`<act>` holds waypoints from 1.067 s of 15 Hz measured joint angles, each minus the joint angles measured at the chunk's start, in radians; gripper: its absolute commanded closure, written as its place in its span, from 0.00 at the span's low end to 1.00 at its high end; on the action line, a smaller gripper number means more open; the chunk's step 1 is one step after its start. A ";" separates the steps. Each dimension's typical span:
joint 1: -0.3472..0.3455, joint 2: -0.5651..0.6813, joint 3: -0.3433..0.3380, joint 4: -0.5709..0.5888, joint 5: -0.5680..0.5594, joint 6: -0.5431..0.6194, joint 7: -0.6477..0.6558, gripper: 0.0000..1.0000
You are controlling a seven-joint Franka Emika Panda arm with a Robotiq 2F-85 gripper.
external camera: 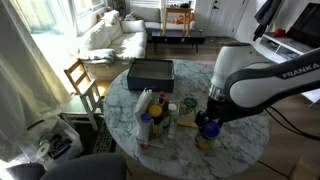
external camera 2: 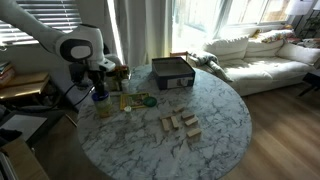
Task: Remove the small white container from the clear container and place it on the table, unstack the two tins on the left and put the top tin in the clear container then remove the blue lid from the tin in the container
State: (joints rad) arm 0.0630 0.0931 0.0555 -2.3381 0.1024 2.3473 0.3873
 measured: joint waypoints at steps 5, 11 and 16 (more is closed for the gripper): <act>0.002 0.001 0.000 0.000 -0.001 -0.001 0.000 0.00; 0.002 0.001 -0.004 0.001 -0.008 -0.019 0.000 0.00; 0.002 0.001 -0.008 0.002 -0.010 -0.025 0.000 0.00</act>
State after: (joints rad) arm 0.0649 0.0938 0.0479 -2.3366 0.0926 2.3221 0.3874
